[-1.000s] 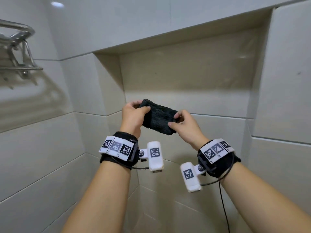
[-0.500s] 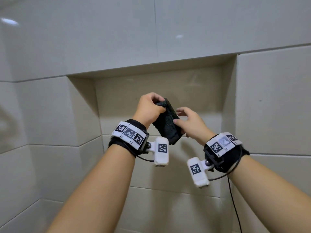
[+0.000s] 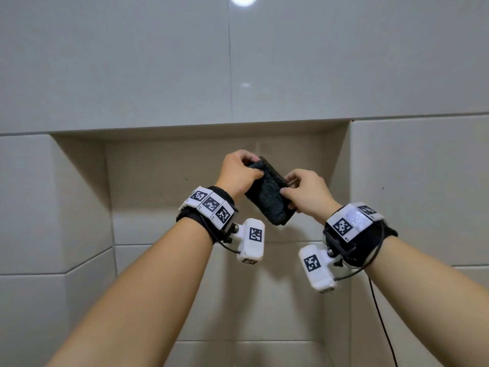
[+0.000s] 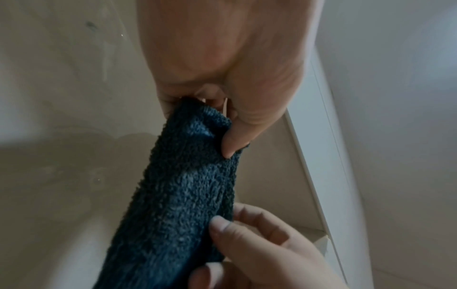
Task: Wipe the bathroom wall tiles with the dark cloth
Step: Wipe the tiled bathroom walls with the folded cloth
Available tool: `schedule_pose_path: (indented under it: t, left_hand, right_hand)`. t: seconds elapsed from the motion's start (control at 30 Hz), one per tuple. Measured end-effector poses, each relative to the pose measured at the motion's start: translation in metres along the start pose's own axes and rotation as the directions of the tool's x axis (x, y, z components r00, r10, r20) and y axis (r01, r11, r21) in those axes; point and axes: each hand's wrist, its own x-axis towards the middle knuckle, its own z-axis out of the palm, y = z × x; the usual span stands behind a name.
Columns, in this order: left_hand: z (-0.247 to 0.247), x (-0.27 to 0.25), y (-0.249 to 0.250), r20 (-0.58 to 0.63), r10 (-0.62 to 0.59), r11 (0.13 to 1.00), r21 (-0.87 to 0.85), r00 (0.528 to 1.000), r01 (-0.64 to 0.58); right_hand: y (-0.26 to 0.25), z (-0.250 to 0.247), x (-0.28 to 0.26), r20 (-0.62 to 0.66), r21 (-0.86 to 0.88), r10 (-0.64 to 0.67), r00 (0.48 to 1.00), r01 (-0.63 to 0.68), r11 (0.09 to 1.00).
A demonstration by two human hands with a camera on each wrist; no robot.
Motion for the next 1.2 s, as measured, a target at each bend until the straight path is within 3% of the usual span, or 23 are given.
schedule_pose_path:
  t: [0.27, 0.57, 0.8, 1.03, 1.2]
  left_hand:
    - [0.004, 0.026, -0.014, -0.022, -0.011, 0.999, 0.032, 1.000, 0.012]
    - [0.004, 0.036, -0.027, -0.075, 0.067, 0.955, 0.292, 0.995, -0.042]
    - [0.012, 0.048, -0.028, -0.140, 0.039, 0.967, 0.255, 0.989, -0.002]
    - [0.028, 0.068, -0.029, -0.221, 0.101, 0.963, 0.268, 0.970, -0.039]
    - [0.033, 0.082, -0.031, -0.215, 0.120, 0.921, 0.389, 0.969, -0.028]
  right_hand:
    - [-0.005, -0.009, 0.027, -0.128, -0.241, -0.123, 0.984, 0.089, 0.966]
    - [-0.005, -0.003, 0.044, -0.128, -0.360, -0.177, 0.976, 0.121, 0.925]
    - [-0.010, 0.002, 0.062, -0.141, -0.415, -0.272, 0.952, 0.193, 0.889]
    - [-0.003, 0.013, 0.080, -0.181, -0.497, -0.259, 0.949, 0.139, 0.857]
    - [0.008, 0.020, 0.089, -0.121, -0.617, -0.294, 0.948, 0.160, 0.770]
